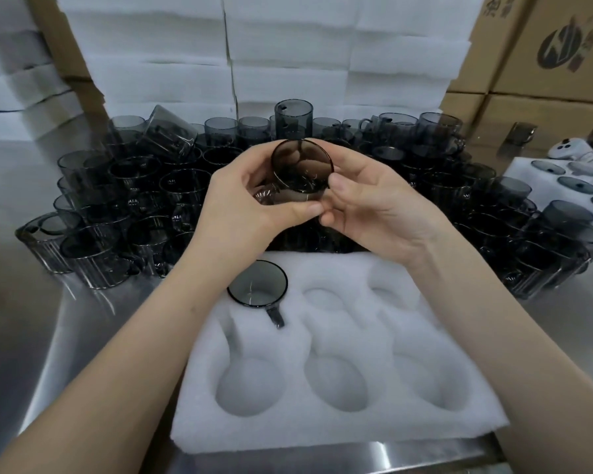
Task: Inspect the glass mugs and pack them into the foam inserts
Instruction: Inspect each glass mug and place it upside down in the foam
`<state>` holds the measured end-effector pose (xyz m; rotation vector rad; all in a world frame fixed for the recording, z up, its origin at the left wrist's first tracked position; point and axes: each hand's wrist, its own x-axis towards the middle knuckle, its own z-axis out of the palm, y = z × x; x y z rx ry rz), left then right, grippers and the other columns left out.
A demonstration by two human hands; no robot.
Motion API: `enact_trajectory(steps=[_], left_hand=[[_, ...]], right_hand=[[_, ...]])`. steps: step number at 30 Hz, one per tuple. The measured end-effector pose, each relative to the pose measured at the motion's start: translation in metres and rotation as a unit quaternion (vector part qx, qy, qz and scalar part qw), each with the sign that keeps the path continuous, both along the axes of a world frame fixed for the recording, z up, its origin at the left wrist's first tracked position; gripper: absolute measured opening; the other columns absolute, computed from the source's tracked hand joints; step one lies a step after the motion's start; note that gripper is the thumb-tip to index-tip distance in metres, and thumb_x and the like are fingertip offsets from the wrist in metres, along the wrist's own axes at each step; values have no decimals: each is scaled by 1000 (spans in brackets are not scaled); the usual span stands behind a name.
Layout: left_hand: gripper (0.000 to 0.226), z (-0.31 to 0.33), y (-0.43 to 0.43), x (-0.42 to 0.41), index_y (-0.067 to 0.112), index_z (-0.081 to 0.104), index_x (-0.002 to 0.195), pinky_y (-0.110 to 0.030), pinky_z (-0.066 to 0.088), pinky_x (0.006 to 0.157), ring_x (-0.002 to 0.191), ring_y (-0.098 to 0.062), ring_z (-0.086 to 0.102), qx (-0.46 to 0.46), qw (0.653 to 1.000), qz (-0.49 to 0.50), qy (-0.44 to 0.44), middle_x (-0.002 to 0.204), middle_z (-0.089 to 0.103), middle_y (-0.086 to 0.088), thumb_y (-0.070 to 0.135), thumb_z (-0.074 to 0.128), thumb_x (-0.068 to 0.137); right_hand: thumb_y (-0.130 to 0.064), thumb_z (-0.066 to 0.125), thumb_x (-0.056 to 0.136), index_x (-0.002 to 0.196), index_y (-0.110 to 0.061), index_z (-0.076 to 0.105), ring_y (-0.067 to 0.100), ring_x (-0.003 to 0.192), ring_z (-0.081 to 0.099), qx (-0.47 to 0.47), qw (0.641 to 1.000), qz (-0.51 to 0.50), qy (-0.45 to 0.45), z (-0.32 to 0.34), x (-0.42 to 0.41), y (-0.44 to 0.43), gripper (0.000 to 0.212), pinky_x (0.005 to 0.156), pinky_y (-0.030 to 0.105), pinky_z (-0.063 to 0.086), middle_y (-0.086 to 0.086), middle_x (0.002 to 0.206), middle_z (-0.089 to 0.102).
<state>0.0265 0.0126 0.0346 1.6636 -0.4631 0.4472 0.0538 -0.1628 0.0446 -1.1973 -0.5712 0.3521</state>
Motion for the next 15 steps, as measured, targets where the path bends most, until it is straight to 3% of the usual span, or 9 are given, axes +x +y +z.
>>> enact_trajectory(steps=[4, 8, 12, 15], left_hand=[[55, 0, -3, -3, 19, 64, 114, -12, 49, 80, 96, 3, 66, 29, 999, 24, 3, 103, 69, 10, 3, 87, 66], [61, -1, -8, -5, 29, 66, 115, -26, 53, 89, 97, -1, 66, 118, 991, 70, -4, 102, 70, 16, 20, 91, 61], [59, -3, -10, -5, 37, 58, 108, -2, 41, 76, 90, 11, 60, 185, 980, 69, -16, 94, 67, 25, 28, 89, 58], [59, -4, -10, -4, 37, 52, 107, 0, 38, 75, 91, 11, 58, 207, 976, 62, -16, 94, 66, 25, 30, 88, 60]], right_hand=[[-8, 70, 76, 111, -16, 58, 19, 67, 59, -60, 992, -93, -53, -4, -1, 6, 39, 50, 26, 48, 8, 102, 60], [-28, 83, 66, 95, -20, 51, 15, 62, 59, -172, 952, -216, -131, -6, -4, 15, 44, 40, 24, 40, 5, 93, 63], [-49, 74, 75, 80, -21, 49, 4, 57, 53, -222, 903, -327, -170, -7, -4, 22, 37, 41, 15, 37, -2, 77, 58], [-42, 57, 95, 74, -20, 52, 8, 42, 45, -194, 911, -343, -125, -6, -2, 19, 30, 34, 20, 30, 11, 70, 56]])
